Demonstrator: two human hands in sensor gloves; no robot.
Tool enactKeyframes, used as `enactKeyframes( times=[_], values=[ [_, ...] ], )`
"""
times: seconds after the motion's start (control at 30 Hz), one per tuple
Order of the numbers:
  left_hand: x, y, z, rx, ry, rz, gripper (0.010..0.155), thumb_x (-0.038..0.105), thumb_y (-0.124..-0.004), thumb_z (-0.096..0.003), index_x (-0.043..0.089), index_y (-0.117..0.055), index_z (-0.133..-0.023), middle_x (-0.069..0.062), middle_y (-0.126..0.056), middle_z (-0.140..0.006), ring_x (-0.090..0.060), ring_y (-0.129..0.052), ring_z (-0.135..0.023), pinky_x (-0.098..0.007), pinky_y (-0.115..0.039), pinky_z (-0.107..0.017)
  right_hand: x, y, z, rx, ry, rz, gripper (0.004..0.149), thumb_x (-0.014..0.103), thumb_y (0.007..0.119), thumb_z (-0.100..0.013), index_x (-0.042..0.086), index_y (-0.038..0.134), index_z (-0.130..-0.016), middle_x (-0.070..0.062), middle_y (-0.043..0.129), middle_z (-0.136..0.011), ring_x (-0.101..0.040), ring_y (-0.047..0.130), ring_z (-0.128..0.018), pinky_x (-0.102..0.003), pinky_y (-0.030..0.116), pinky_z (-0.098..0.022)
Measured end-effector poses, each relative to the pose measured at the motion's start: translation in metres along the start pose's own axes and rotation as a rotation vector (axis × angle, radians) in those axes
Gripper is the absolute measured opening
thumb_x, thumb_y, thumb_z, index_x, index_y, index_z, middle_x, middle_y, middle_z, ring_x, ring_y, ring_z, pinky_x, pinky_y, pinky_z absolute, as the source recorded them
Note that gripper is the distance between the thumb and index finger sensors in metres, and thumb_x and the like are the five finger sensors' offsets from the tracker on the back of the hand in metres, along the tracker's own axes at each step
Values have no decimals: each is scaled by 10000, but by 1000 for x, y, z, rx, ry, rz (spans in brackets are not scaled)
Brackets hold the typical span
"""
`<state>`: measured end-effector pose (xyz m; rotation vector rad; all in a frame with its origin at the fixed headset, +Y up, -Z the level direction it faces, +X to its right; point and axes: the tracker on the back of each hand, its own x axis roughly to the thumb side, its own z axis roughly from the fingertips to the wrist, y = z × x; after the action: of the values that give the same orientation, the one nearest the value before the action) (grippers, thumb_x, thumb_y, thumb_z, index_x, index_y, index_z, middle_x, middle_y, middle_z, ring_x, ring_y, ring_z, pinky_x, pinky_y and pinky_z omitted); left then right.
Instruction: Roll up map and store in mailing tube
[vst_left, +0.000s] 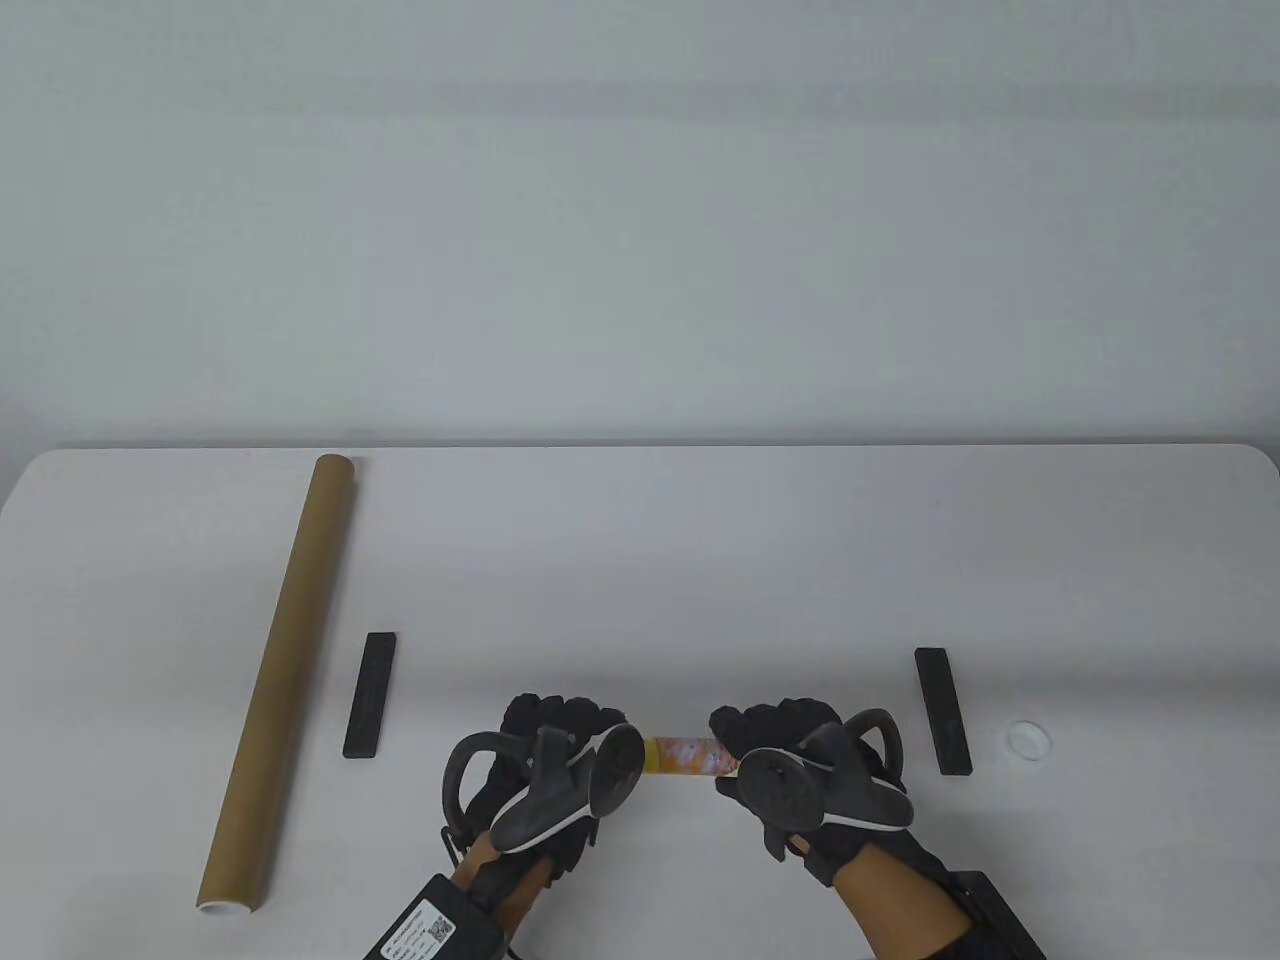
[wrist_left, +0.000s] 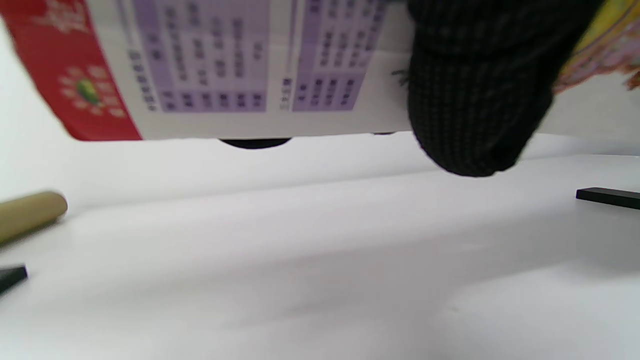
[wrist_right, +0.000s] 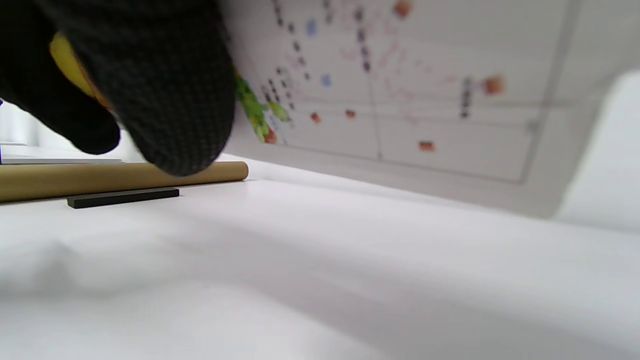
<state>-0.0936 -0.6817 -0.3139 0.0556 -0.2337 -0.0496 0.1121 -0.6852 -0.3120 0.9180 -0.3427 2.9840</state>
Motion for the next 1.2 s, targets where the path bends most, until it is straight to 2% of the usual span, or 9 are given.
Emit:
enactKeyframes(
  times=[0.1, 0.23, 0.4, 0.57, 0.6, 0.77, 0.97, 1.17, 1.2],
  values=[
    [-5, -4, -6, -138, 20, 92, 460, 607, -994, -308, 425, -899, -720, 100, -984, -616, -150, -1031, -569, -398, -756, -683, 5, -2, 1, -23, -15, 73, 652, 409, 994, -419, 68, 828, -950, -94, 940, -755, -333, 1006, -616, -588, 752, -557],
    [-9, -7, -8, -204, 23, 138, 458, 607, -995, -307, 423, -902, -717, 99, -987, -612, -151, -1034, -566, -398, -758, -682, 7, -2, 1, -34, -26, 96, 656, 418, 994, -409, 76, 832, -945, -86, 946, -737, -327, 1009, -597, -586, 756, -546],
    [-9, -8, -8, -236, 7, 151, 462, 607, -993, -310, 423, -899, -723, 100, -985, -618, -150, -1030, -575, -399, -755, -685, 7, -1, -1, 9, -26, 82, 613, 408, 1006, -401, 87, 861, -903, -54, 960, -670, -290, 1022, -518, -554, 795, -504],
    [-2, -5, -1, -86, 1, 54, 540, 619, -979, -311, 417, -864, -799, 95, -967, -702, -161, -1023, -653, -416, -736, -704, 2, -1, -2, 41, 2, 25, 589, 402, 1005, -406, 92, 870, -890, -51, 964, -650, -283, 1022, -492, -552, 803, -489],
    [1, -3, 1, -15, -4, 13, 549, 616, -979, -312, 419, -857, -809, 96, -961, -717, -165, -1017, -670, -421, -729, -709, 0, 0, -3, 49, 10, -7, 589, 401, 1005, -407, 87, 872, -888, -50, 964, -649, -282, 1023, -490, -551, 805, -486],
    [7, 3, 7, 146, -39, -84, 545, 612, -984, -297, 430, -860, -795, 108, -965, -704, -152, -1018, -664, -417, -730, -710, -10, 2, -3, 89, 42, -152, 588, 399, 1005, -408, 77, 876, -883, -58, 966, -641, -288, 1024, -478, -557, 805, -472],
    [6, 3, 6, 111, -41, -65, 497, 605, -990, -298, 432, -880, -751, 107, -972, -661, -151, -1028, -621, -407, -742, -699, -9, 4, -3, 84, 32, -139, 591, 388, 1008, -416, 70, 870, -894, -56, 964, -655, -274, 1028, -497, -537, 813, -490],
    [2, 2, 2, 41, -27, -22, 480, 608, -989, -302, 428, -889, -735, 103, -979, -640, -151, -1034, -597, -399, -755, -688, -1, 1, 0, 26, 6, -19, 640, 402, 998, -419, 69, 833, -940, -83, 938, -723, -324, 1001, -578, -581, 758, -538],
    [1, 1, 1, 25, -24, -7, 480, 608, -989, -303, 426, -889, -736, 102, -980, -638, -151, -1036, -593, -397, -756, -688, 0, 1, 0, 18, 2, 2, 733, 599, 877, -370, 124, 809, -924, -153, 908, -717, -522, 905, -542, -765, 591, -432]
  ],
)
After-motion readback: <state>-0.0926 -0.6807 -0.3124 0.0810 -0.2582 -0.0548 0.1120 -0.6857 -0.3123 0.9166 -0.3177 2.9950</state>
